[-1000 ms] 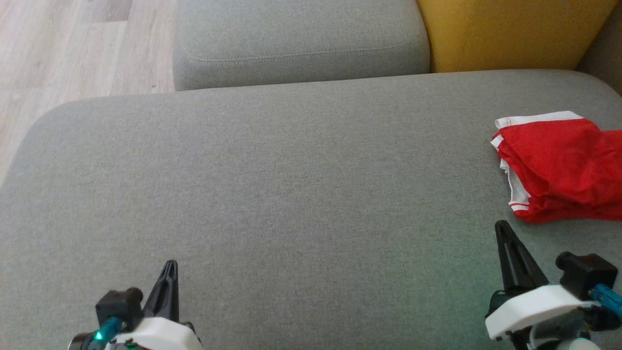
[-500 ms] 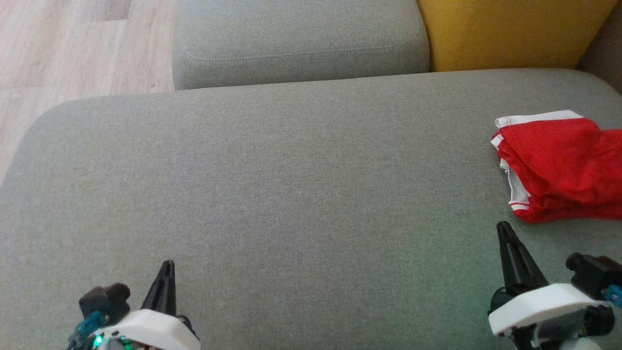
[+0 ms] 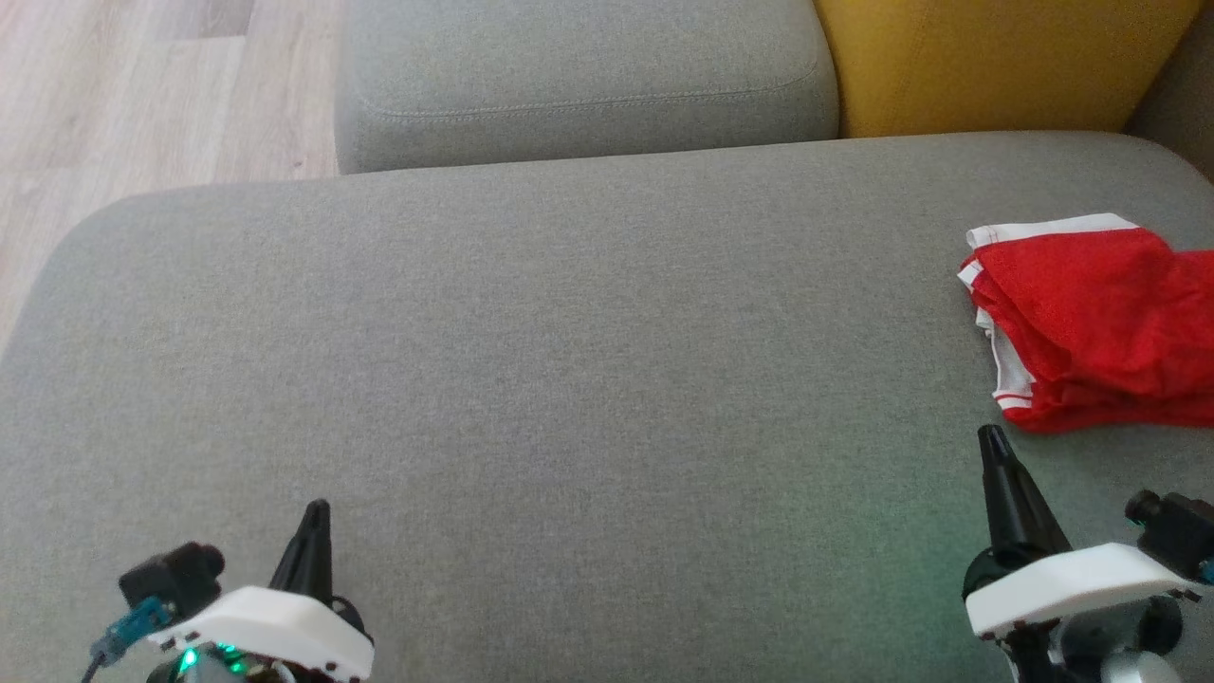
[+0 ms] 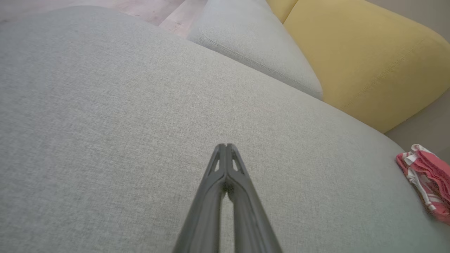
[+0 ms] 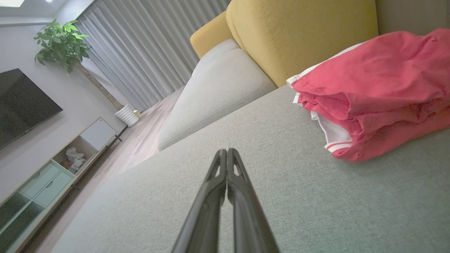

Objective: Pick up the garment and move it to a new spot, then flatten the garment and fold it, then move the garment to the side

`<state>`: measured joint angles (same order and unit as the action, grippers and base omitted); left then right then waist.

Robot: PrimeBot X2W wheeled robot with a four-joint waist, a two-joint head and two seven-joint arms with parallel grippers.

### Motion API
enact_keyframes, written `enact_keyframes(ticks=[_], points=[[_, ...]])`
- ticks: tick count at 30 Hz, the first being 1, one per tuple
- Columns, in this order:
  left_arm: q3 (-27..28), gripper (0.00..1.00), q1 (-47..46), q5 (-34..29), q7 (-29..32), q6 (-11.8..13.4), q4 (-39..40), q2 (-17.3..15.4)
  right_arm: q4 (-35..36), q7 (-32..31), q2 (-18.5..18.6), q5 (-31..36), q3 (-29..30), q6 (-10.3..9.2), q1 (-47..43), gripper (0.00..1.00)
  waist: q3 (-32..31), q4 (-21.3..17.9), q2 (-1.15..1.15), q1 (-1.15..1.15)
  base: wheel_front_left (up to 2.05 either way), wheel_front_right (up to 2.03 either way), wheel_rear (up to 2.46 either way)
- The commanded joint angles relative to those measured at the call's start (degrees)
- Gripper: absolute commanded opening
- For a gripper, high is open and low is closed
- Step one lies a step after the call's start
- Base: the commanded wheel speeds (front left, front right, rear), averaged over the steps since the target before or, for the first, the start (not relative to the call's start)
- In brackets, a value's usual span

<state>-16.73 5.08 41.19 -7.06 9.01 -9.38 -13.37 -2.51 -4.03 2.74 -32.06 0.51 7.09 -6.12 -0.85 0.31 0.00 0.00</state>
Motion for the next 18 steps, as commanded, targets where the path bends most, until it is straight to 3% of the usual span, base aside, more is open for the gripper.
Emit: enact_keyframes(ticks=[1, 18], points=[[2.0, 0.0, -3.5, 1.4, 0.2, -0.4, 1.5, -0.3, 1.4, 0.5, 1.1, -1.9, 0.1, 0.12, 2.9, 0.0, 0.0, 0.0, 0.0, 0.0, 0.0, 0.0, 0.0], [5.6, 0.0, -4.9, 11.2, 2.4, -3.5, 0.4, 1.4, -1.0, 0.4, 1.3, -13.5, 0.6, 0.17, 4.6, 0.0, 0.2, -0.1, 0.0, 0.0, 0.0, 0.0, 0.0]])
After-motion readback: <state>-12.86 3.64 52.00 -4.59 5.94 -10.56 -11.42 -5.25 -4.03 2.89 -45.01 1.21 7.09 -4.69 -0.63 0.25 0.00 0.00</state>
